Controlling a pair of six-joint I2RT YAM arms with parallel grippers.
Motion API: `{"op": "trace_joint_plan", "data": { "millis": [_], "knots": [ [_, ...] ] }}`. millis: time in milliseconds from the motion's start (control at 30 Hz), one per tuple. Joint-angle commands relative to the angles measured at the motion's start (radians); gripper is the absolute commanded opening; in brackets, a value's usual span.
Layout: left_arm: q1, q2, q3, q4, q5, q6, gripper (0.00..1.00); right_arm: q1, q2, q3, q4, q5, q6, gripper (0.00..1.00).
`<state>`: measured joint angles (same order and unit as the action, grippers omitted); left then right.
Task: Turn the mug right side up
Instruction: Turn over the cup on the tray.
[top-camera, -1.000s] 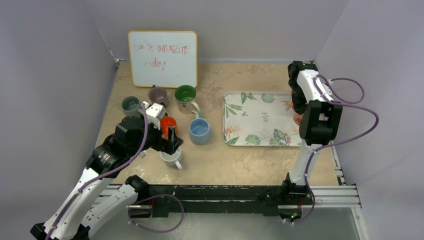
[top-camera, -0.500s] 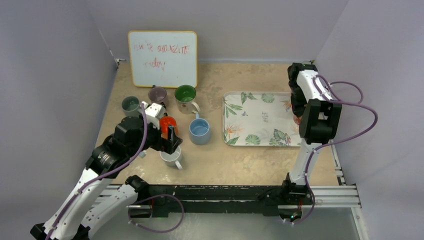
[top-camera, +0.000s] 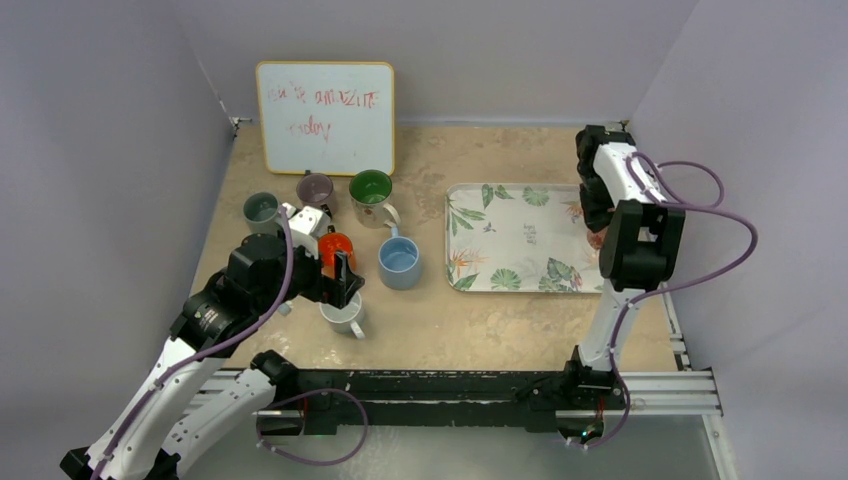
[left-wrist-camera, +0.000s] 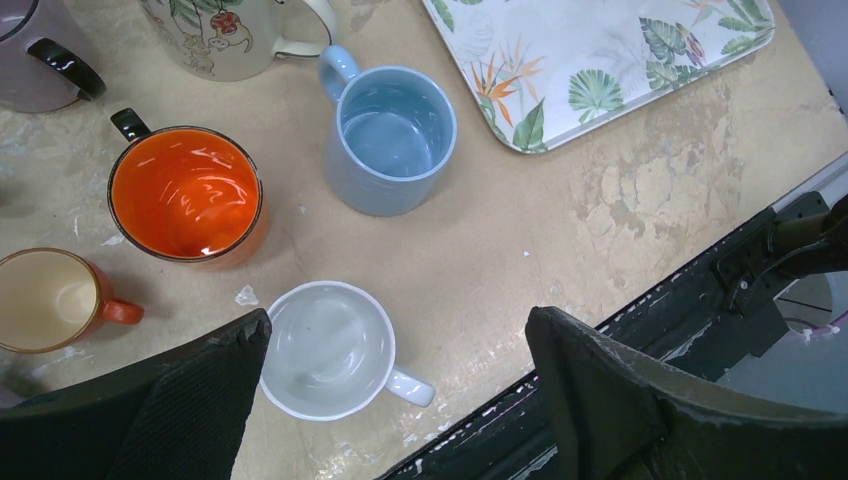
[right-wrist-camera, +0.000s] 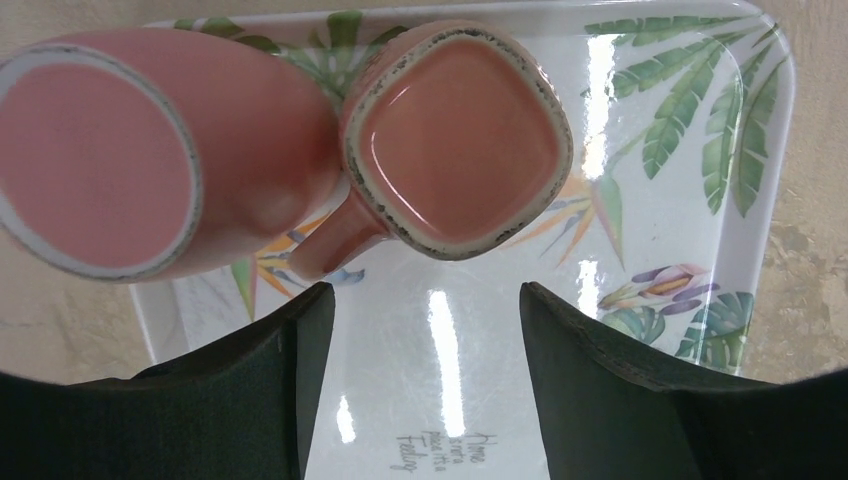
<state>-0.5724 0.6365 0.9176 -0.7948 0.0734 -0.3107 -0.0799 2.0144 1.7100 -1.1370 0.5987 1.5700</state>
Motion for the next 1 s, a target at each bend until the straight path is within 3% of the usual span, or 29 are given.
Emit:
{"op": "trace_joint_plan", "data": {
  "millis": [0,100,267,667,967],
  "knots": [
    [-0.001,-0.001,-0.005,0.007,-0.011,0.004,0.99,-0.004,-0.073,0.019,-0.004,0.009,0.001,0.71],
    [-0.001,0.003,-0.005,0.007,-0.011,0.004,0.99,-0.004,-0.048,0.059,-0.009,0.02,0.008,0.75],
    [-0.002,0.007,-0.006,0.007,-0.014,0.003,0.99,-0.013,0.048,0.158,-0.158,0.022,0.105,0.79],
    [-0.002,0.023,-0.004,0.005,-0.03,0.001,0.99,-0.046,0.092,0.149,-0.201,0.017,0.182,0.79],
    [-0.002,0.018,-0.005,0.0,-0.047,-0.001,0.99,-0.045,0.07,0.055,-0.156,-0.005,0.135,0.74]
  ]
}}
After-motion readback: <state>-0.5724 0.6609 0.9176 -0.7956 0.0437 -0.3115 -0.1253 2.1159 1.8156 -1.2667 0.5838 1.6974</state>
